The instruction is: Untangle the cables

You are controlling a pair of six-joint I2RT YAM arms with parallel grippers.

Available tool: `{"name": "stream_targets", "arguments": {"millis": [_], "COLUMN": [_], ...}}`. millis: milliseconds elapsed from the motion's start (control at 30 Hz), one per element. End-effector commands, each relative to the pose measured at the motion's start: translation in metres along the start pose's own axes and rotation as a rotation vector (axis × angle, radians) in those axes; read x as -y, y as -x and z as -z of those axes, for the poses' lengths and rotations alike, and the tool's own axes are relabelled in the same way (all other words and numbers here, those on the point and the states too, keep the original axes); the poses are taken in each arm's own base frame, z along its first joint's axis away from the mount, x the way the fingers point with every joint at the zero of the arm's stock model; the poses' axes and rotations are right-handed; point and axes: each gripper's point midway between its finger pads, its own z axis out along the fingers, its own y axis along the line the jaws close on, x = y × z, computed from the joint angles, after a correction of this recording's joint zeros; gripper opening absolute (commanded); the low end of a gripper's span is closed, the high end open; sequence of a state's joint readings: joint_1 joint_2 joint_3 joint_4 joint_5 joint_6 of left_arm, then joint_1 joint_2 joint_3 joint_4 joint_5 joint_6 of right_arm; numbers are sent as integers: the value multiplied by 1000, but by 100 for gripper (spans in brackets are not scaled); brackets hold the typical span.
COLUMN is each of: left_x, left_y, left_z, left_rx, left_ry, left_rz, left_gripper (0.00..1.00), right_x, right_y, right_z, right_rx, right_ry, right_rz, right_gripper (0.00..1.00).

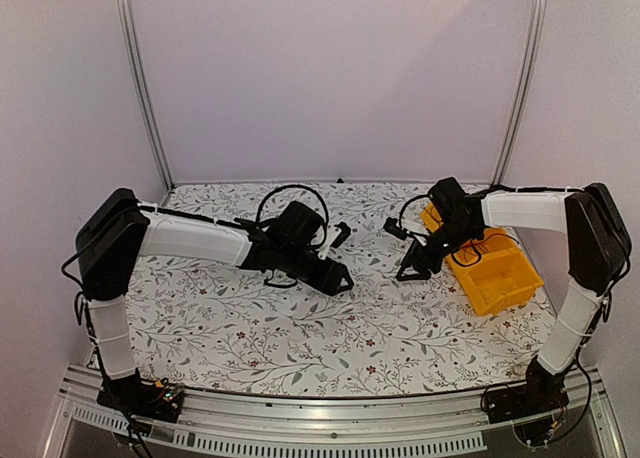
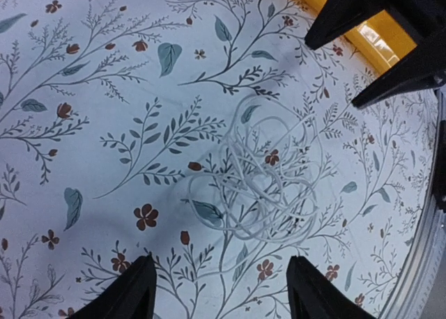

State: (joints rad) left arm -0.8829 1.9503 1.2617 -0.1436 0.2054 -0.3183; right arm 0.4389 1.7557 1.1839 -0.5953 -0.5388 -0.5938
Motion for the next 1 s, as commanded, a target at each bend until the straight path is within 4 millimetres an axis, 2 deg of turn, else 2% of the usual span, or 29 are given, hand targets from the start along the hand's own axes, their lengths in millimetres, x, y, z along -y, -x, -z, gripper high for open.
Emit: {"name": "stream_targets", "arguments": {"millis": [0, 100, 200, 300, 467, 600, 767, 967], "left_x": [3, 11, 13, 12, 15, 25, 40, 34], "left_y": [0, 9, 9, 8, 13, 26, 43, 50], "left_z": [0, 9, 11, 6, 0, 0, -10, -35], "left_rx": [64, 191, 228, 231, 240, 297, 364, 363], "left_ry": [-40, -110, -141, -127, -123, -124, -141, -104], "left_rz": [96, 154, 187, 185, 160, 113, 55, 70], "left_gripper": [69, 68, 66, 65, 64, 66, 67, 64], "right_x": [-9, -12, -17, -17, -18, -18, -25, -34], "right_y": [15, 9, 7, 5, 6, 11, 22, 31], "right_z": [-12, -30, -43, -51, -54, -47, -36, -25], "right_rx": [36, -2, -20, -33, -38, -21, 15, 54], "right_ry": [69, 100, 131, 135, 129, 111, 126, 151], "right_rz": [-31, -52, -53, -59, -58, -51, -36, -36], "right_gripper": [56, 57, 56, 49, 14, 2, 0, 0]}}
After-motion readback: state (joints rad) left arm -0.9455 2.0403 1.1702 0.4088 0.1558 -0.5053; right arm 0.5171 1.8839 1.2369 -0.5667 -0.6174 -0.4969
